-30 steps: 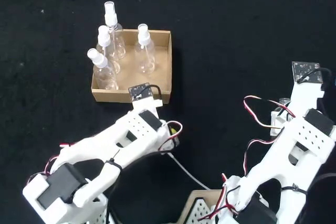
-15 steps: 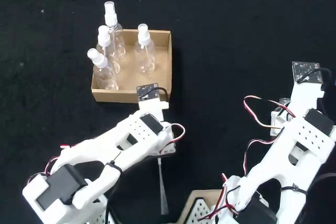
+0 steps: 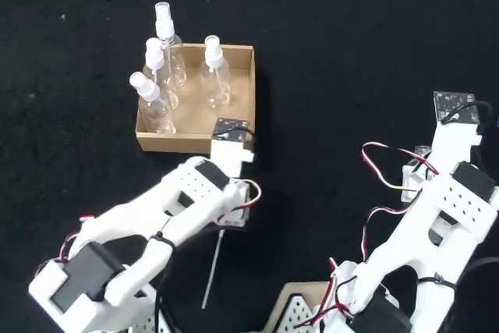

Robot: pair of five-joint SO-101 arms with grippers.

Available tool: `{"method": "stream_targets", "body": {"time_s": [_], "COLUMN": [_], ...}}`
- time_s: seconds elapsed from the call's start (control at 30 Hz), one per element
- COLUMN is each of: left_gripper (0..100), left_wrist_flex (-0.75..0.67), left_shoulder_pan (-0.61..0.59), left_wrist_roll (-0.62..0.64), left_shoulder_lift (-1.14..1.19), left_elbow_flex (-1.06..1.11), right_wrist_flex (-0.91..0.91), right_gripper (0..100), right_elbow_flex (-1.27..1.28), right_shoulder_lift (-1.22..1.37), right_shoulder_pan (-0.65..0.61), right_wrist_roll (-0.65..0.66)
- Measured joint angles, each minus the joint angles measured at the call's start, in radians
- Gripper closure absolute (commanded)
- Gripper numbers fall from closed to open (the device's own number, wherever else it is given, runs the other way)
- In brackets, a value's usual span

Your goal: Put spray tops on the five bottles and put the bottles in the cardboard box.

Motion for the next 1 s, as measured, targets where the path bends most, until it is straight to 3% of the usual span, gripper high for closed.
{"method": "stream_targets", "body": {"time_s": [0.33,0.57,1.0], "left_gripper": [79,82,82], "left_wrist_flex": [0.026,0.206,0.226], "left_shoulder_pan": [-0.026,-0.017,-0.015], "left_wrist_roll": [-0.054,-0.106,-0.112], "left_shoulder_lift": [-0.003,0.003,0.091], "left_elbow_flex": [0.006,-0.054,-0.149], "right_wrist_flex": [0.0,0.0,0.0], "right_gripper": [98.8,98.8,98.8], "right_elbow_flex": [0.0,0.0,0.0], "right_shoulder_lift": [0.0,0.0,0.0], "right_shoulder_pan": [0.0,0.0,0.0], "right_wrist_roll": [0.0,0.0,0.0]}}
